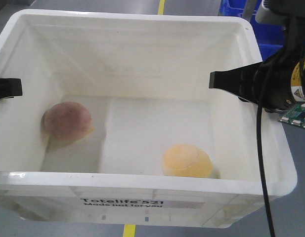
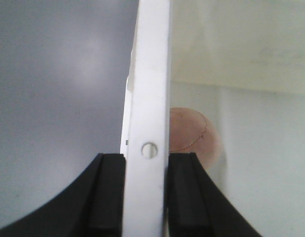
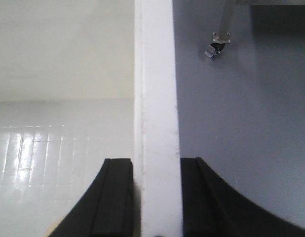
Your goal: Place moving items into box and shelve
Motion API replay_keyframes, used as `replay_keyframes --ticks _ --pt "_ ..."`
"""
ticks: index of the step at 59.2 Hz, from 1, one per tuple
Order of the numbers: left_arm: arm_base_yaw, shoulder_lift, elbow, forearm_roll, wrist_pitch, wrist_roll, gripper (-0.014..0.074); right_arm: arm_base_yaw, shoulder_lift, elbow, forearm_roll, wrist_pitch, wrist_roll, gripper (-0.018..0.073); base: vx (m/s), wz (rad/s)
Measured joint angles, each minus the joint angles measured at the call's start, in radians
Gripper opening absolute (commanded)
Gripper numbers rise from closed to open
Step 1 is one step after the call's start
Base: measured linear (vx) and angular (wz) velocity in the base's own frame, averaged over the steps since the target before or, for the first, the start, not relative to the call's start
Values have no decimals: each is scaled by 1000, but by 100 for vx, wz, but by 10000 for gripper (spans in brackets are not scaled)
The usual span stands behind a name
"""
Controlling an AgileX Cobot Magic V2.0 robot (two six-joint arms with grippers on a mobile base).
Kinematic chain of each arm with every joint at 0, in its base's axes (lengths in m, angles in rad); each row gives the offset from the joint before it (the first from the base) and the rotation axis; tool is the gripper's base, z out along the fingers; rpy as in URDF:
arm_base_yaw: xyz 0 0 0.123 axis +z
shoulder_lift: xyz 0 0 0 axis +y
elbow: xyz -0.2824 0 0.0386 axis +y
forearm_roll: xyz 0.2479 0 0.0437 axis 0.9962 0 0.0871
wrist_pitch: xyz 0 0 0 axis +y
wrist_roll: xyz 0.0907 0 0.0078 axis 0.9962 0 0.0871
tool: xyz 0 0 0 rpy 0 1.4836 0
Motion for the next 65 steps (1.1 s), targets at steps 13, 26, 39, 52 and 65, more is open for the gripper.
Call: replay_keyframes --ticks 13,26,39,52,65 --pt "0 0 0 0 0 0 109 0 0 0 0 0 0 -11 42 1" --pt "0 0 0 0 -1 0 109 0 0 0 0 0 0 -11 41 1" --pt "0 0 0 0 -1 0 109 0 0 0 0 0 0 -11 40 2" --pt "0 0 0 0 -1 0 109 0 0 0 0 0 0 -11 41 4" --pt "0 0 0 0 -1 -1 109 0 0 0 0 0 0 -11 42 1"
